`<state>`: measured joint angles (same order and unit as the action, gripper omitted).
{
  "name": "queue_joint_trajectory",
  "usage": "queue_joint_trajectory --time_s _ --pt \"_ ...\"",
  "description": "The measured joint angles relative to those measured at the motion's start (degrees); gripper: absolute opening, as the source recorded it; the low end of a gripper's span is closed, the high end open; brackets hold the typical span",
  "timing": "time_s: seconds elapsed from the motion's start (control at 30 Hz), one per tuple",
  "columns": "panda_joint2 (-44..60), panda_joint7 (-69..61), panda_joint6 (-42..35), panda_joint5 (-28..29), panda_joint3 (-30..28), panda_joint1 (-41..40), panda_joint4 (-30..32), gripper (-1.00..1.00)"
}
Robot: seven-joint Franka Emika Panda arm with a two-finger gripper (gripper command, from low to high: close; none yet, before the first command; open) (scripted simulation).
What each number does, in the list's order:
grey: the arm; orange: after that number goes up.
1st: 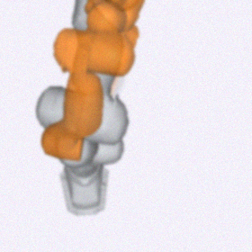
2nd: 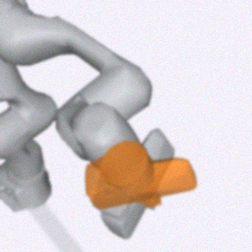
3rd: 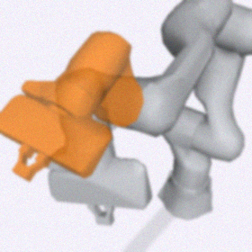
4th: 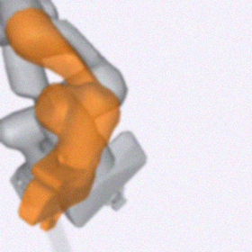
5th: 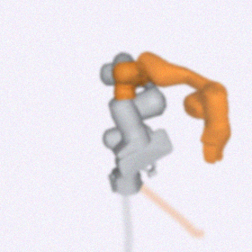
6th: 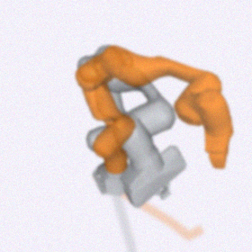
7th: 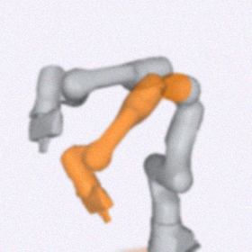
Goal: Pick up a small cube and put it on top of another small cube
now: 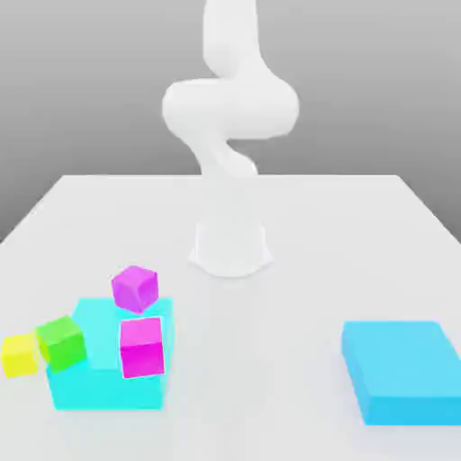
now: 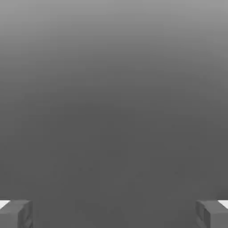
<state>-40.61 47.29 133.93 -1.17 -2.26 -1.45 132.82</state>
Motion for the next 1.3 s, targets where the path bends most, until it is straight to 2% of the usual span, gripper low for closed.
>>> queue_joint_trajectory --time_s 0.53,0.83,0.9,1.03,1.07,1.3 --pt "33.6 8.5 13.8 -8.6 -14.1 -10.0 6.7 0.00" --pt "52.1 13.7 21.5 -12.8 -19.4 -18.5 10.4 0.00" --pt "56.3 13.3 23.8 -14.7 -19.0 -20.1 10.5 0.00" --pt "64.6 8.9 29.8 -21.0 -13.1 -25.3 8.6 0.00" --pt "65.8 8.4 30.6 -21.6 -12.0 -26.3 8.4 -1.00" --pt "65.6 8.6 30.6 -21.4 -12.1 -26.2 8.4 -1.00"
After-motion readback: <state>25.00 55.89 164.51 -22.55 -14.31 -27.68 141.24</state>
